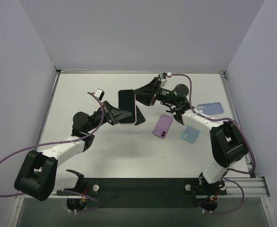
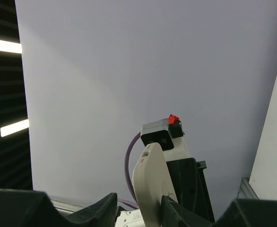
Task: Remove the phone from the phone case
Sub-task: Remove the phone case from the phone.
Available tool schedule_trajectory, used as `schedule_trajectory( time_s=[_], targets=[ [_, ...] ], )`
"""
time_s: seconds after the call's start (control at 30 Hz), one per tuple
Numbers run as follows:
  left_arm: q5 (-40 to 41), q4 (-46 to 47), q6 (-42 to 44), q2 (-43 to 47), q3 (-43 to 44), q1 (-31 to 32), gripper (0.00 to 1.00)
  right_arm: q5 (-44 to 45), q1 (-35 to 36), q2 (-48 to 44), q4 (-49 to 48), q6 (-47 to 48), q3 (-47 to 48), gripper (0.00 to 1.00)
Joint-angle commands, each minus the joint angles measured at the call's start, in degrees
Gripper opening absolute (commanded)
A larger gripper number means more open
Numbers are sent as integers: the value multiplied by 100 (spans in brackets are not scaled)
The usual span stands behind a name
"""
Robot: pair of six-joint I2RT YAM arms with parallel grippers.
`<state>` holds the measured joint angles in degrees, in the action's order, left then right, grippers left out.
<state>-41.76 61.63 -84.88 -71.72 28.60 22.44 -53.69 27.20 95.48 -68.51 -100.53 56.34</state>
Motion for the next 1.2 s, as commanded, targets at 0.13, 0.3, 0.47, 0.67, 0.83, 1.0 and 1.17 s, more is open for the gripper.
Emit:
schedule_trajectory(
  time_s=[0.13, 0.3, 0.47, 0.67, 0.83, 1.0, 1.17],
  targets=[
    [71, 623, -125, 0, 58, -38, 0, -239, 48, -320, 215, 903, 237, 38],
    [62, 473, -64, 88, 67, -38, 0, -212, 57, -144, 373, 1009, 536, 37],
    [62, 456, -55, 106, 58, -38, 0, -115, 48, -48, 558, 1141, 615, 35],
    [45, 499, -72, 97, 40, -38, 0, 122, 48, 41, 892, 1273, 747, 31],
    [62, 473, -72, 176, -39, -38, 0, 245, 48, 58, 1059, 1352, 852, 30],
    [62, 482, -64, 220, -83, -38, 0, 272, 57, 85, 1138, 1370, 905, 26],
    [89, 447, -72, 238, -83, -38, 0, 210, 84, 93, 1147, 1405, 827, 25]
  ],
)
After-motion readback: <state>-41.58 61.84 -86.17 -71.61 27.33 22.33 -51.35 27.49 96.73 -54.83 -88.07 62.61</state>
